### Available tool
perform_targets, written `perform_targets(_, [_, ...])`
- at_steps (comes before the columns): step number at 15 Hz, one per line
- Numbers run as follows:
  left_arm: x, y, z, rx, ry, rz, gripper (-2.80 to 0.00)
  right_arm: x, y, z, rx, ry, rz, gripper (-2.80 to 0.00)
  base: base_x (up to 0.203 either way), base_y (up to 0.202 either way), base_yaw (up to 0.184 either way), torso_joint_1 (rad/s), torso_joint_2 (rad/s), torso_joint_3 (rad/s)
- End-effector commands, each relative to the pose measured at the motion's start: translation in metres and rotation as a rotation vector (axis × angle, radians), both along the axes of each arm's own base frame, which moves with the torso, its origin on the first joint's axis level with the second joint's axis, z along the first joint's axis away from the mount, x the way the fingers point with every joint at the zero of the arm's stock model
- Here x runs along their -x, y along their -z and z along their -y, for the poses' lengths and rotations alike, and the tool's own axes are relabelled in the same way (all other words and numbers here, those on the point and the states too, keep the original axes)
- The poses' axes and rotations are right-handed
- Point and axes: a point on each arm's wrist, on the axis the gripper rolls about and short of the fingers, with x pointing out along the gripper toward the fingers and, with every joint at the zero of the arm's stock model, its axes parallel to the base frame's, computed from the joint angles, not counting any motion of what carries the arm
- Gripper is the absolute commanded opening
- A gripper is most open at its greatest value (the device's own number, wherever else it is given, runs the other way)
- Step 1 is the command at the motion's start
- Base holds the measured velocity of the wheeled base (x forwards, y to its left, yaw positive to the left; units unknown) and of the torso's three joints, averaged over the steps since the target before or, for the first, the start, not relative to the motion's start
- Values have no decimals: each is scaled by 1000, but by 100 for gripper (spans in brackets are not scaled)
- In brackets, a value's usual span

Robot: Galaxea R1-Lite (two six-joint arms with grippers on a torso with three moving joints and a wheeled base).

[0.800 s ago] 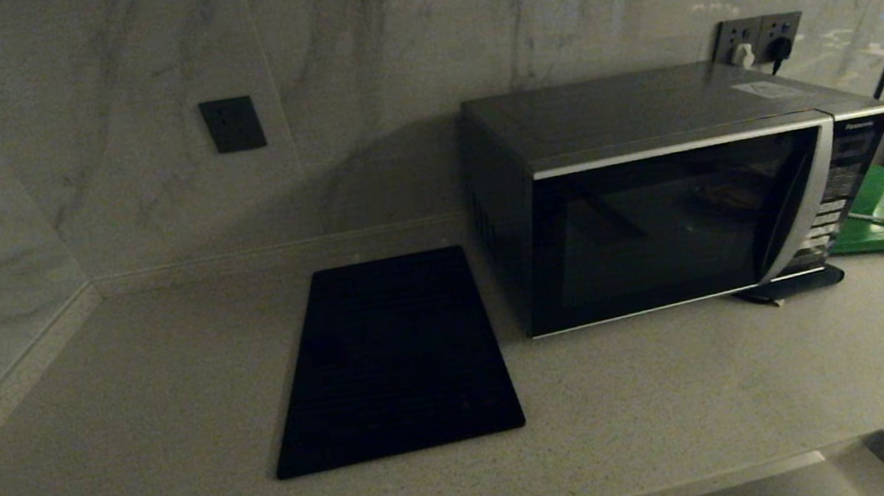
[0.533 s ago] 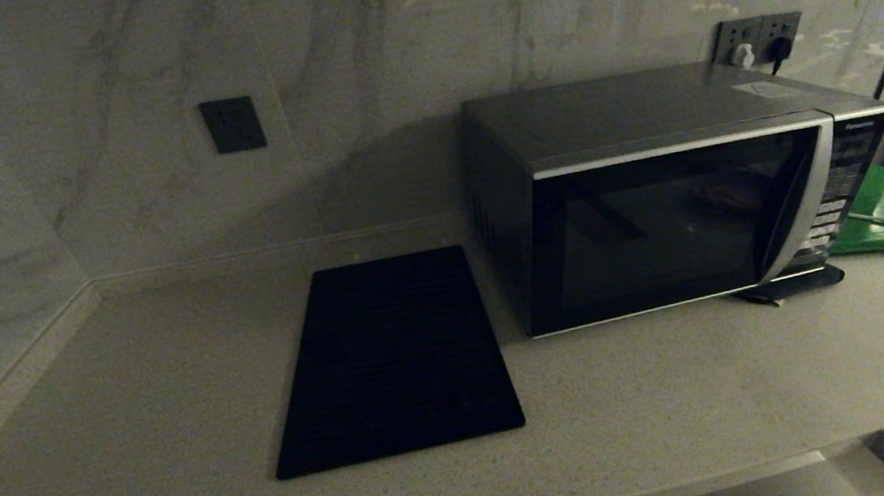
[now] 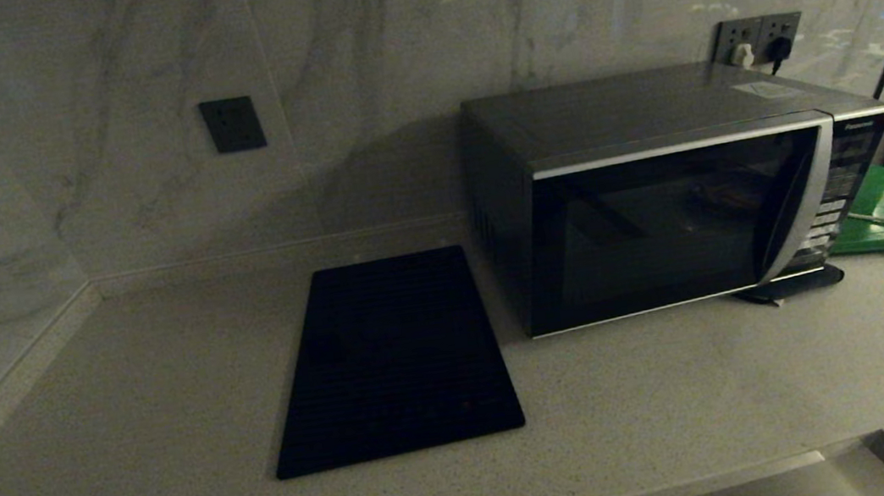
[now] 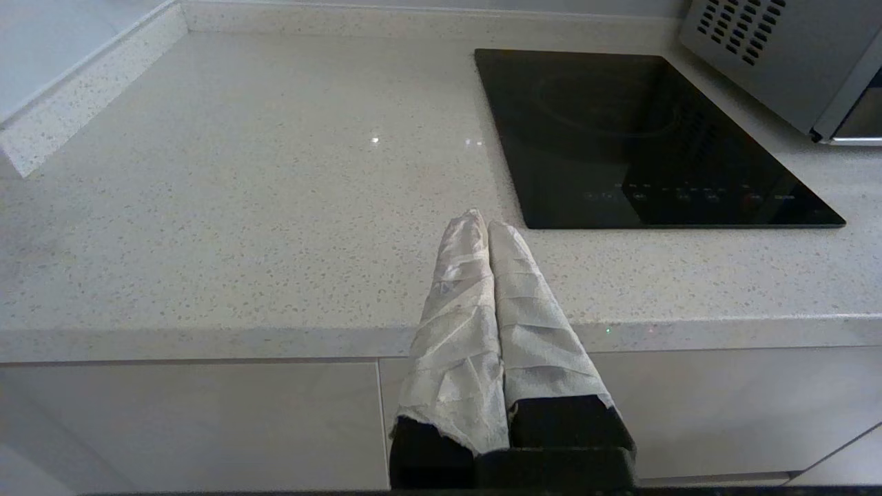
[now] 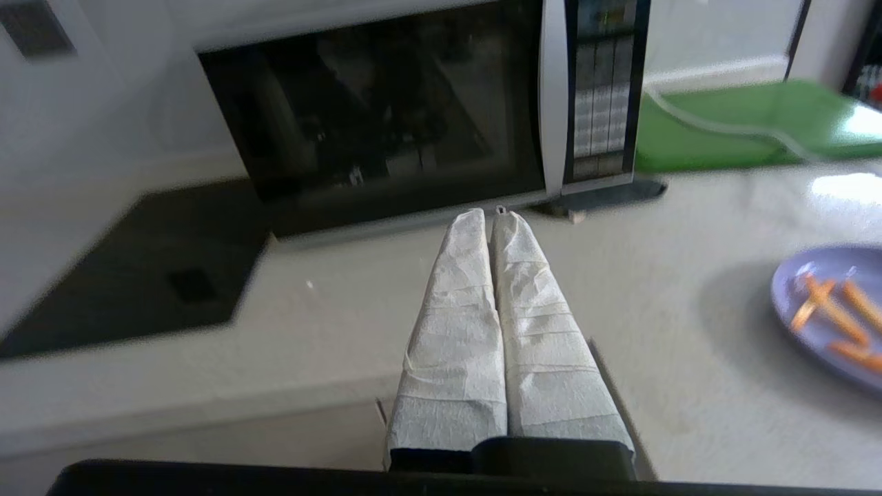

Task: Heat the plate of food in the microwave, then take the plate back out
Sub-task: Open the microwave oven

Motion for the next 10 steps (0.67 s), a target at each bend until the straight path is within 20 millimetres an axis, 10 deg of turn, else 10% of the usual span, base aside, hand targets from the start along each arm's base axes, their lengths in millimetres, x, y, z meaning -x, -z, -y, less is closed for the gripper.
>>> perform_targets(1, [0,0,0,1,-1,-1,-280,4,-36,0,-7,4,-19,-280,0,0,0,0,0,0])
perform_targets(10, [0,0,0,1,-1,-1,-280,-64,-132,10,64,479,-229,-280,0,0,0,0,0,0])
